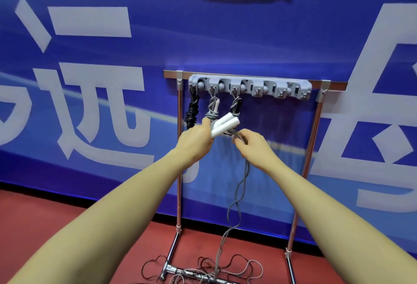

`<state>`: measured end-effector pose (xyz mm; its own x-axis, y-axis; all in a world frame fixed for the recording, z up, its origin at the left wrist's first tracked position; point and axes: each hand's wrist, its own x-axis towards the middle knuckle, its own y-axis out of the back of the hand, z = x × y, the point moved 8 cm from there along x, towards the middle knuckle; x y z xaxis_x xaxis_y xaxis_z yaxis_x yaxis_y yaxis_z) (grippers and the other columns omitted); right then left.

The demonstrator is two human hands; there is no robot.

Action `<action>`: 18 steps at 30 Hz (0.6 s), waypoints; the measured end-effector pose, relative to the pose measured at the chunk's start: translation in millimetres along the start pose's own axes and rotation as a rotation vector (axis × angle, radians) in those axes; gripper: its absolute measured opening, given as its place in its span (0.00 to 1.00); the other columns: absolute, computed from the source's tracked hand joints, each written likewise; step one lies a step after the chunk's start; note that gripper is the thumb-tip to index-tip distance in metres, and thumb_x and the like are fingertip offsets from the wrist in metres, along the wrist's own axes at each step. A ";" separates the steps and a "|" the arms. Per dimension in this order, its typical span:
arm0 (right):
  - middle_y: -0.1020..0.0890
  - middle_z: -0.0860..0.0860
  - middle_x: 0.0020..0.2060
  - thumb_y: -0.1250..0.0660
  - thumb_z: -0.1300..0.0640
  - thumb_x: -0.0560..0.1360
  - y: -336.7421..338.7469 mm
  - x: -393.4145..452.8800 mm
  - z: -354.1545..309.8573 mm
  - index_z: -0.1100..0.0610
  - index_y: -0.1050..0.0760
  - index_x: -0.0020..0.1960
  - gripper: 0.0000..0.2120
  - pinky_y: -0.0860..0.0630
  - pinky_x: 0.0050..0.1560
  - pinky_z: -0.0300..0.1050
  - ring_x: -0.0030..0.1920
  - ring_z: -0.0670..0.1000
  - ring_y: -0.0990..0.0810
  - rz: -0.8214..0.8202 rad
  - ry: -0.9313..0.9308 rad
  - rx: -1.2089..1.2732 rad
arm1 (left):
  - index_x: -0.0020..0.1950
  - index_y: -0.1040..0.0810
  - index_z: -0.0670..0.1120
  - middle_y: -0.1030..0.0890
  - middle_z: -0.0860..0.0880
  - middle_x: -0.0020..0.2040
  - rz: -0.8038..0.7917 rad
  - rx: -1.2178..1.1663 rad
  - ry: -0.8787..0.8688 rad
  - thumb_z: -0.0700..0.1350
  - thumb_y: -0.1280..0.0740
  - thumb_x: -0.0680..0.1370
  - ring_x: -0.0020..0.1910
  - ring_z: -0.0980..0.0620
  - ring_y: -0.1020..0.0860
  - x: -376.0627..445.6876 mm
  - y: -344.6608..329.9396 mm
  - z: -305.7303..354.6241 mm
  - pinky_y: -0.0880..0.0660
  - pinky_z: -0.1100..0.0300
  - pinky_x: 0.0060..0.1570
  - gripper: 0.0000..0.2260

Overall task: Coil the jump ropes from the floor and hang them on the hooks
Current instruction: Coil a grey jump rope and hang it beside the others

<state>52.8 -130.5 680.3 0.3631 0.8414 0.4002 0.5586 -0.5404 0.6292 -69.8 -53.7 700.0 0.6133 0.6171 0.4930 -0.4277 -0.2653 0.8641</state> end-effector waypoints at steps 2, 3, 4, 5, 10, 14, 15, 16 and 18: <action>0.27 0.49 0.31 0.38 0.61 0.75 -1.5 -5.6 3.0 0.61 0.26 0.43 0.05 0.27 0.36 0.51 0.32 0.51 0.30 -0.006 -0.022 0.020 | 0.56 0.35 0.40 0.30 0.47 0.39 -0.027 0.071 0.017 0.41 0.42 0.80 0.35 0.42 0.30 2.2 -9.6 -3.7 0.35 0.53 0.33 0.07; 0.26 0.48 0.31 0.37 0.61 0.73 -1.6 -7.5 4.7 0.58 0.25 0.41 0.04 0.26 0.37 0.52 0.32 0.51 0.29 -0.010 -0.026 0.003 | 0.56 0.35 0.40 0.30 0.47 0.38 -0.044 0.114 0.026 0.38 0.42 0.80 0.35 0.43 0.30 2.3 -14.4 -6.6 0.35 0.53 0.32 0.07; 0.25 0.47 0.31 0.37 0.61 0.71 -1.1 -9.0 6.1 0.55 0.25 0.40 0.04 0.27 0.37 0.51 0.33 0.51 0.28 -0.015 -0.029 -0.057 | 0.57 0.35 0.40 0.32 0.48 0.36 -0.059 0.156 0.034 0.36 0.42 0.78 0.34 0.43 0.30 2.3 -19.2 -10.3 0.35 0.54 0.30 0.08; 0.24 0.47 0.32 0.37 0.61 0.70 0.3 -9.8 5.0 0.54 0.25 0.41 0.04 0.29 0.37 0.49 0.34 0.53 0.27 -0.023 -0.011 -0.159 | 0.57 0.35 0.40 0.34 0.49 0.33 -0.071 0.200 0.034 0.35 0.41 0.77 0.34 0.43 0.30 2.2 -23.9 -13.6 0.37 0.55 0.28 0.09; 0.24 0.53 0.35 0.28 0.67 0.64 -0.2 -18.3 -36.4 0.59 0.26 0.40 0.09 0.36 0.27 0.44 0.34 0.56 0.25 0.154 0.521 -0.812 | 0.61 0.35 0.42 0.34 0.50 0.32 -0.124 0.406 -0.097 0.34 0.40 0.76 0.34 0.43 0.30 -1.9 -33.4 -12.5 0.43 0.58 0.24 0.14; 0.25 0.53 0.40 0.28 0.69 0.63 5.4 -13.8 -41.8 0.60 0.25 0.46 0.14 0.44 0.23 0.41 0.33 0.57 0.25 0.250 0.492 -0.729 | 0.60 0.35 0.42 0.34 0.49 0.33 -0.140 0.479 -0.235 0.34 0.40 0.75 0.33 0.43 0.31 -3.7 -32.4 -2.9 0.40 0.57 0.26 0.14; 0.26 0.52 0.44 0.32 0.67 0.69 11.5 -9.6 -38.2 0.58 0.26 0.51 0.12 0.40 0.26 0.43 0.37 0.58 0.24 0.258 0.376 -0.612 | 0.59 0.35 0.42 0.36 0.49 0.33 -0.145 0.491 -0.268 0.34 0.40 0.76 0.33 0.43 0.31 -4.6 -31.7 -0.8 0.39 0.56 0.28 0.13; 0.26 0.50 0.44 0.35 0.64 0.73 13.4 -3.7 -28.0 0.57 0.27 0.53 0.09 0.33 0.31 0.47 0.41 0.58 0.24 0.219 0.237 -0.462 | 0.60 0.35 0.43 0.35 0.49 0.34 -0.152 0.504 -0.301 0.35 0.41 0.76 0.33 0.43 0.31 -6.5 -30.6 1.7 0.37 0.56 0.29 0.13; 0.26 0.45 0.36 0.32 0.57 0.75 17.7 5.7 -10.9 0.55 0.26 0.49 0.04 0.25 0.38 0.53 0.40 0.56 0.24 0.196 0.043 -0.147 | 0.60 0.35 0.43 0.29 0.47 0.39 -0.171 0.530 -0.386 0.35 0.41 0.77 0.34 0.43 0.31 -13.4 -26.1 9.4 0.36 0.55 0.31 0.13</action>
<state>56.6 -135.2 701.0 0.4203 0.7217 0.5500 0.3650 -0.6894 0.6257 -60.6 -62.0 671.8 0.8787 0.4002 0.2604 0.0200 -0.5757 0.8174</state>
